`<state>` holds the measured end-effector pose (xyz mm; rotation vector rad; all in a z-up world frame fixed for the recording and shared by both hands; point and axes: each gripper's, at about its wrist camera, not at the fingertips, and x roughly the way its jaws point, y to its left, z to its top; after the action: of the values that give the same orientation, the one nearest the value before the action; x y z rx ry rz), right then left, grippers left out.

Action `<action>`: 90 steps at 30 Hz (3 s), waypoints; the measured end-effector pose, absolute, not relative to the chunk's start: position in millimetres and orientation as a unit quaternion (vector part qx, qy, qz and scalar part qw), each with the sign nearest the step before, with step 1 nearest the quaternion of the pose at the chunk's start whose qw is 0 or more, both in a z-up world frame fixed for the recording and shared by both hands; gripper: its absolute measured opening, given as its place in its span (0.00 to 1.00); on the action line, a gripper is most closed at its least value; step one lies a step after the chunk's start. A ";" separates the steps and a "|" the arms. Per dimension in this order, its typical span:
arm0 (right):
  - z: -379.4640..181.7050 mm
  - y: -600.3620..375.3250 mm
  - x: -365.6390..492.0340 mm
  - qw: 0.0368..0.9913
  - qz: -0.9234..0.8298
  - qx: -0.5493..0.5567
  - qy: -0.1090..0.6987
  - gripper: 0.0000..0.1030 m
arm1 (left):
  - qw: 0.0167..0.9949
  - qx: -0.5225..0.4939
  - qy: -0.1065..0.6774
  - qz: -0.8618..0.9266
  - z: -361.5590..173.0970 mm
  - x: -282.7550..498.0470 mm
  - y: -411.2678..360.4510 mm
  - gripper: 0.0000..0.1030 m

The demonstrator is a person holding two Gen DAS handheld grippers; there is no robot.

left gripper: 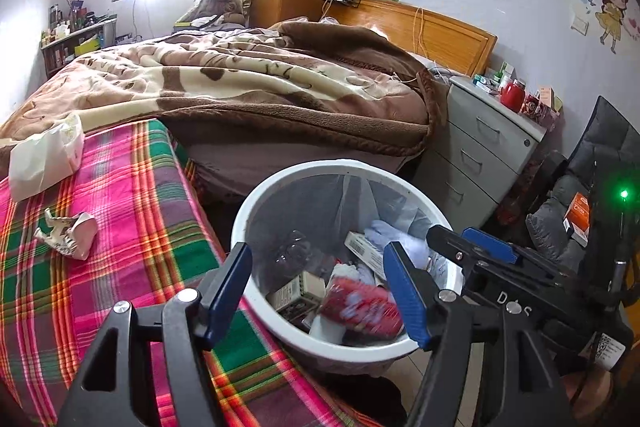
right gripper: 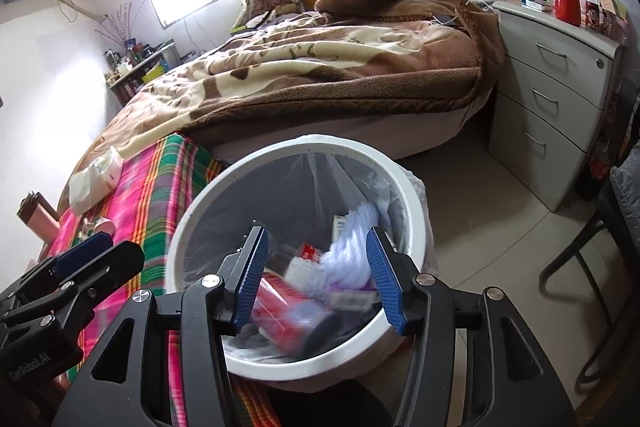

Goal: Collect trash
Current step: 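Carry the foam net and red can over the wastebasket and open both tools, then move both tools back over the bed toward the yogurt cup and wrapper, then grasp the white yogurt cup with the left tool while the right tool grasps the snack wrapper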

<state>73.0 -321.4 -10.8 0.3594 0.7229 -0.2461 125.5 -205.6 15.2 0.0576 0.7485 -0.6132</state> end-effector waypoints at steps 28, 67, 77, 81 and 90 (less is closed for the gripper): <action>6.4 -237.9 97.1 0.939 -0.006 0.131 0.319 0.51 | 0.926 0.001 0.330 -0.183 26.8 121.3 -86.0 0.71; -23.0 -109.8 212.7 0.913 0.138 0.019 0.383 0.57 | 0.920 -0.116 0.367 0.077 -15.0 174.4 153.8 0.77; -34.0 -100.2 232.9 0.900 0.151 0.004 0.409 0.66 | 0.896 -0.156 0.405 0.094 -41.9 201.3 177.8 0.77; -38.9 -95.1 237.2 0.895 0.158 0.007 0.418 0.66 | 0.892 -0.162 0.411 0.090 -47.5 208.5 181.7 0.77; -46.6 -87.1 239.4 0.879 0.180 0.011 0.441 0.66 | 0.885 -0.172 0.425 0.084 -56.1 218.7 182.4 0.77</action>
<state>239.4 -87.1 -46.6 0.0234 0.9203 0.3751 218.7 182.4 -56.1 -0.3573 0.8834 0.1756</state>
